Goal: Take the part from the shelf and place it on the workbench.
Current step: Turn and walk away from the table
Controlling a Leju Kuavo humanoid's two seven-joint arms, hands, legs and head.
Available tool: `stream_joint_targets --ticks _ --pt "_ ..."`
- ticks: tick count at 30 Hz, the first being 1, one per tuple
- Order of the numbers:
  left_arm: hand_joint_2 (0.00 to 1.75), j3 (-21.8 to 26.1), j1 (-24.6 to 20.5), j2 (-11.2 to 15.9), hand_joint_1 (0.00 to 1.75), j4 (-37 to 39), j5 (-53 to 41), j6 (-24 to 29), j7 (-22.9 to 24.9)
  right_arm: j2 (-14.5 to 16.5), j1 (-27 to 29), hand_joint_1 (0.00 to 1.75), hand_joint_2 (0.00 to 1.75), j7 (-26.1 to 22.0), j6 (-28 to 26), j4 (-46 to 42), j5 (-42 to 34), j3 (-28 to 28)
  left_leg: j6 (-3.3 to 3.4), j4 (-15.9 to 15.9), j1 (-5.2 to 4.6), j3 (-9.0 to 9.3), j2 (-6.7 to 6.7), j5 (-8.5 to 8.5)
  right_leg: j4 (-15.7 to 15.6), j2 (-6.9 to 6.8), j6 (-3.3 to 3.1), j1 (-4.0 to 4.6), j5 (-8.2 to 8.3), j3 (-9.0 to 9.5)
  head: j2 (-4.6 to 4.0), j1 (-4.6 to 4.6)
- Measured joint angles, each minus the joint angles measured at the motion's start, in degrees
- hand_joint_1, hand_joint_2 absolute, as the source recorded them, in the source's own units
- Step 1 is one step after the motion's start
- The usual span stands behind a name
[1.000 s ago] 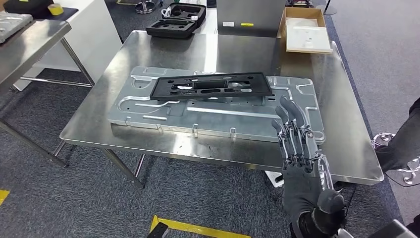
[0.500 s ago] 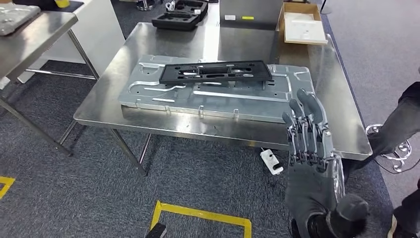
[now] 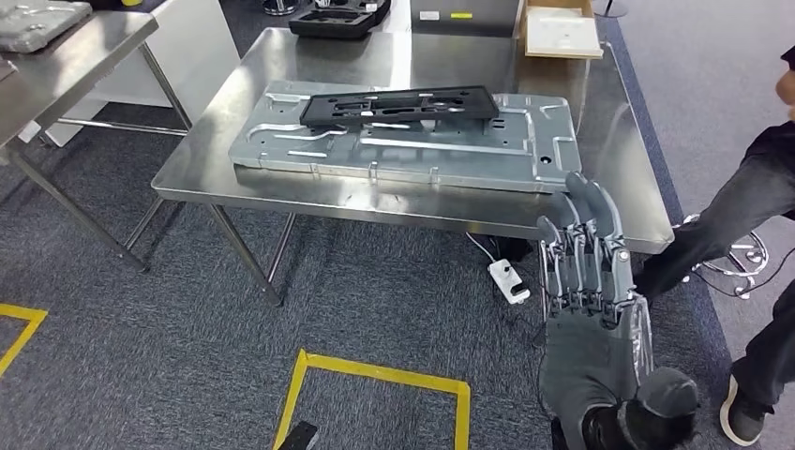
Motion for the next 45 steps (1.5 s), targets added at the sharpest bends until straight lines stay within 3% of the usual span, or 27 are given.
stream_joint_targets --ticks 2,3,5,6,8,10,12,14,16,18,19,20,22,23,25,26,28,29,31,33,34,36,38,40,41,43,45 --pt "0.00 0.0 0.0 0.0 0.00 0.0 0.0 0.1 0.0 0.0 0.5 0.00 0.00 0.8 0.3 0.3 -0.7 0.1 -0.57 6.1 0.19 -1.36 -0.04 -6.33 0.0 -0.06 -0.48 0.10 1.50 -1.67 0.00 -0.25" --pt "0.00 0.0 -0.1 0.0 0.00 0.0 0.1 0.1 -0.1 0.0 1.2 0.00 0.00 1.4 0.6 0.6 -1.2 0.1 -0.72 9.5 0.25 -1.75 -0.05 -8.35 0.0 -0.10 -0.56 0.21 2.26 -2.56 0.00 -0.34" --pt "0.00 0.0 -0.1 0.0 0.00 0.0 0.4 0.1 0.0 0.0 3.1 0.00 0.00 2.6 0.8 1.8 -2.8 0.1 -0.65 13.2 0.30 -0.80 -0.06 -8.12 0.1 -0.20 -0.60 0.50 3.83 -4.56 0.00 -0.34" --pt "0.00 0.0 0.0 0.0 0.00 0.0 0.6 0.1 0.0 -0.1 4.2 0.00 0.00 3.3 0.8 2.6 -4.2 0.1 -0.38 12.4 0.28 0.92 -0.09 -6.51 0.1 -0.20 -0.60 0.66 4.62 -5.60 0.00 -0.34" --pt "0.00 0.0 -0.1 0.1 0.00 0.0 1.0 0.1 0.1 -0.4 6.7 0.00 0.00 3.6 0.3 4.4 -8.7 -0.3 0.59 5.8 0.07 7.03 -0.28 -4.84 0.1 -0.15 -0.50 0.91 6.06 -7.32 0.00 -0.35" --pt "0.00 0.0 -0.2 0.3 0.00 0.0 1.3 0.1 0.1 -0.7 9.6 0.00 0.00 1.6 -0.1 6.6 -14.1 -1.3 1.45 -2.7 -0.41 12.99 -0.52 -6.48 0.0 -0.35 -0.07 0.88 7.21 -7.98 0.00 -0.29" --pt "0.00 0.1 -0.2 0.4 0.00 0.0 1.4 0.1 0.1 -1.1 11.5 0.00 0.00 -0.7 -0.3 8.8 -17.2 -2.4 1.95 -6.5 -1.00 14.79 -0.61 -7.24 -0.5 -0.60 0.62 0.56 8.38 -8.10 0.00 -0.31" --pt "0.00 0.2 -0.1 0.4 0.00 0.0 1.6 0.1 0.3 -1.5 13.1 0.00 0.00 -0.9 -0.3 10.8 -17.1 -3.5 2.49 -7.4 -0.93 14.33 -0.37 -5.66 -0.2 -0.40 1.26 0.35 7.99 -8.43 0.00 -0.33" --pt "0.00 0.3 -0.1 0.4 0.00 0.0 1.9 0.1 0.5 -1.6 15.5 0.00 0.00 0.0 -0.4 13.8 -15.8 -5.5 3.13 -8.0 -0.60 13.09 -0.10 -3.89 3.1 0.00 1.73 0.32 3.46 -9.33 0.00 -0.11" --pt "0.00 0.4 -0.1 0.4 0.00 0.0 1.9 0.1 0.9 -1.6 18.0 0.00 0.00 -1.5 -0.4 18.5 -17.1 -8.6 3.52 -7.7 -0.65 11.08 -0.07 -2.52 9.4 0.16 2.10 0.25 -1.91 -10.42 0.00 0.07" --pt "0.00 0.4 -0.1 0.4 0.00 0.0 2.0 0.0 1.2 -1.6 18.8 0.00 0.00 -3.3 -0.5 21.5 -19.5 -10.1 3.51 -7.4 -0.65 9.95 -0.04 -1.80 12.3 0.16 2.30 0.20 -2.85 -10.65 0.00 0.06" --pt "0.00 0.4 0.0 0.3 0.00 0.0 2.0 0.0 1.3 -1.6 19.3 0.00 0.00 -5.9 -0.4 25.2 -23.0 -11.6 3.41 -7.0 -0.61 8.68 -0.01 -1.10 13.9 0.16 2.50 0.14 -2.16 -10.27 0.00 0.08" --pt "0.00 0.4 0.0 0.1 0.00 0.0 1.9 -0.1 1.6 -1.5 19.6 0.00 0.00 -12.0 1.0 34.3 -32.6 -13.9 3.02 -5.8 -0.41 5.70 0.02 0.20 11.6 0.13 2.95 -0.17 1.21 -6.87 0.00 0.07" --pt "0.00 0.4 0.0 0.0 0.00 0.0 1.8 -0.2 1.6 -1.4 19.4 0.00 0.00 -15.4 2.5 39.5 -38.1 -14.8 2.72 -5.0 -0.35 4.22 0.00 0.68 8.0 0.11 3.21 -0.36 1.57 -4.10 0.00 0.09" --pt "0.00 0.4 0.0 -0.1 0.00 0.0 1.7 -0.2 1.7 -0.8 18.5 0.00 0.00 -21.1 7.7 50.2 -48.2 -16.1 2.09 -3.4 -0.36 2.24 -0.03 1.35 1.4 0.23 2.99 -0.32 -0.02 0.15 0.00 -0.07" --pt "0.00 0.4 0.1 -0.1 0.00 0.0 1.5 -0.2 1.7 -0.4 17.9 0.00 0.00 -22.9 10.6 55.5 -52.1 -16.8 1.80 -2.9 -0.41 1.80 -0.05 1.67 -0.2 0.32 2.69 -0.16 -1.02 0.84 0.00 -0.12" --pt "0.00 0.4 0.1 -0.2 0.00 0.0 1.3 -0.3 1.9 0.6 16.8 0.00 0.00 -23.8 15.1 65.0 -57.0 -18.2 1.25 -2.6 -0.32 1.53 -0.16 2.29 -0.4 0.30 1.75 -0.05 -0.72 0.28 0.00 -0.10" --pt "0.00 0.4 0.2 -0.2 0.00 0.0 1.2 -0.4 2.2 1.2 16.1 0.00 0.00 -23.1 16.5 69.1 -58.3 -18.8 0.96 -2.2 -0.18 1.17 -0.24 1.81 -0.4 0.25 1.27 -0.05 -0.30 -0.10 0.00 -0.06" --pt "0.00 0.4 0.1 -0.4 0.00 0.0 0.9 -0.4 2.7 2.6 14.9 0.00 0.00 -21.1 18.4 76.1 -59.4 -19.5 0.28 1.2 0.12 -0.19 -0.34 -2.16 -0.6 0.12 0.38 -0.20 0.78 -1.19 0.00 -0.31" --pt "0.00 0.4 0.0 -0.6 0.00 0.0 0.5 -0.5 3.6 4.0 14.2 0.00 0.00 -18.2 19.4 82.0 -59.7 -20.1 -0.29 8.1 0.26 -1.84 -0.34 -7.41 -0.6 0.09 0.13 -0.15 1.88 -2.53 0.00 -0.60" --pt "0.00 0.4 0.0 -0.7 0.00 0.0 0.3 -0.6 4.4 4.7 13.9 0.00 0.00 -16.2 19.8 84.5 -59.7 -20.3 -0.45 11.2 0.30 -2.23 -0.33 -8.45 -0.5 0.05 0.14 -0.11 2.42 -3.13 0.00 -0.63" --pt "0.00 0.4 -0.1 -0.9 0.00 0.0 -0.1 -0.8 5.8 5.9 13.4 0.00 0.00 -11.8 20.5 88.9 -59.6 -20.6 -0.40 12.9 0.31 -0.83 -0.34 -6.90 -0.5 -0.04 0.24 -0.04 3.39 -4.28 0.00 -0.63" --pt "0.00 0.4 -0.2 -1.0 0.00 0.0 -0.6 -1.1 6.7 7.0 13.2 0.00 0.00 -8.5 21.7 92.2 -59.4 -20.7 0.12 7.0 0.27 4.18 -0.41 -4.47 -0.4 -0.01 0.44 -0.01 4.21 -5.13 0.00 -0.63" --pt "0.00 0.3 -0.3 -1.0 0.00 0.0 -1.1 -1.3 7.1 8.1 12.9 0.00 0.00 -7.1 23.3 94.6 -58.9 -20.7 0.77 -1.0 -0.05 9.72 -0.56 -4.62 -0.5 0.10 0.94 0.07 4.92 -5.62 0.00 -0.61" --pt "0.00 0.3 -0.3 -1.1 0.00 0.0 -1.3 -1.4 7.2 8.6 12.7 0.00 0.00 -6.9 23.9 95.5 -58.6 -20.7 0.98 -3.5 -0.25 11.25 -0.63 -5.14 -0.5 0.11 1.27 0.06 5.24 -5.75 0.00 -0.62" --pt "0.00 0.3 -0.3 -1.2 0.00 0.0 -1.5 -1.5 7.3 9.4 12.5 0.00 0.00 -6.9 24.6 97.3 -58.2 -20.7 1.37 -5.5 -0.45 11.83 -0.64 -5.37 -0.8 0.07 2.04 0.00 5.84 -5.93 0.00 -0.60" --pt "0.00 0.2 -0.3 -1.5 0.00 0.0 -1.7 -1.5 7.3 9.9 12.4 0.00 0.00 -6.9 24.7 98.8 -58.2 -20.7 2.11 -6.5 -0.35 11.87 -0.50 -4.68 0.3 0.09 2.53 -0.06 4.89 -6.60 0.00 -0.56"
